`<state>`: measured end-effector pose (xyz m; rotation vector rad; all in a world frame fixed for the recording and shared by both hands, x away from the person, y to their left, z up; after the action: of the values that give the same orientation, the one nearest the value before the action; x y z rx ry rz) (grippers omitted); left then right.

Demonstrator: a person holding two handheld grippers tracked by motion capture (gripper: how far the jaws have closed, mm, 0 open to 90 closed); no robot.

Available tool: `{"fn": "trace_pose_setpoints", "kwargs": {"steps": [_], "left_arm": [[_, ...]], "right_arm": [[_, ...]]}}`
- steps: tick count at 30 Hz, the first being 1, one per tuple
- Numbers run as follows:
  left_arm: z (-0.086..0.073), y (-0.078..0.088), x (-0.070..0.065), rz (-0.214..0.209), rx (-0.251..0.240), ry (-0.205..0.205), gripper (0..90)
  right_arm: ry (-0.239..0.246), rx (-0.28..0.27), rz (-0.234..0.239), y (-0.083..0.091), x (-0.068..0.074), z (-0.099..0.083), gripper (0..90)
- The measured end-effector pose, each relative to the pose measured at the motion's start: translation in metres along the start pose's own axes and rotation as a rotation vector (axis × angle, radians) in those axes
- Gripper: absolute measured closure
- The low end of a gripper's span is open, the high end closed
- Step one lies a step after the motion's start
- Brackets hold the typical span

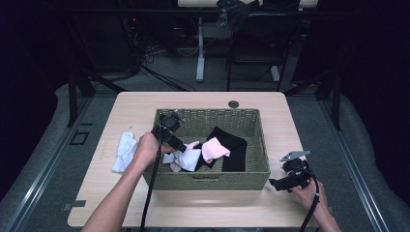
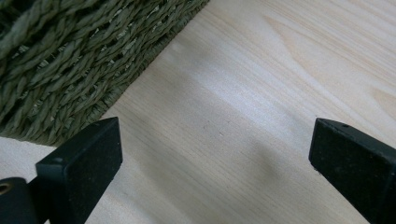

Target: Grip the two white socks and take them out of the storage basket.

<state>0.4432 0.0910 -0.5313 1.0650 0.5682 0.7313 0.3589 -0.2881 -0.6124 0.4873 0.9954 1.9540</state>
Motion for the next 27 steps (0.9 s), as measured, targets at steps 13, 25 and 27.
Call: {"fn": "trace_pose_setpoints", "kwargs": {"steps": [13,25,27], "left_arm": [[-0.012,-0.014,-0.003,0.018,0.092,-0.045,71.8],[-0.009,0.014,-0.002,0.013,0.008,-0.054,85.4],[-0.006,0.022,-0.001,0.014,-0.007,-0.063,85.4]], "right_arm": [[0.001,0.0,0.002,0.0,0.0,0.0,2.2],[0.0,-0.002,-0.002,-0.002,-0.002,0.002,2.2],[-0.002,-0.005,0.01,-0.004,-0.001,0.003,2.3]]}}
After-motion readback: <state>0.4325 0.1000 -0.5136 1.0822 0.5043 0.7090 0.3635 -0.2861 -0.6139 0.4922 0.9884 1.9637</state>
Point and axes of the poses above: each handheld gripper's, and its own axes: y roughly backward along the jaws, z roughly out of its top, x roughly to its left, the point moved 7 cm from there along -y, roughly forward along the jaws, and after that the axes turned 4 degrees about -x, right-handed, at the moved point
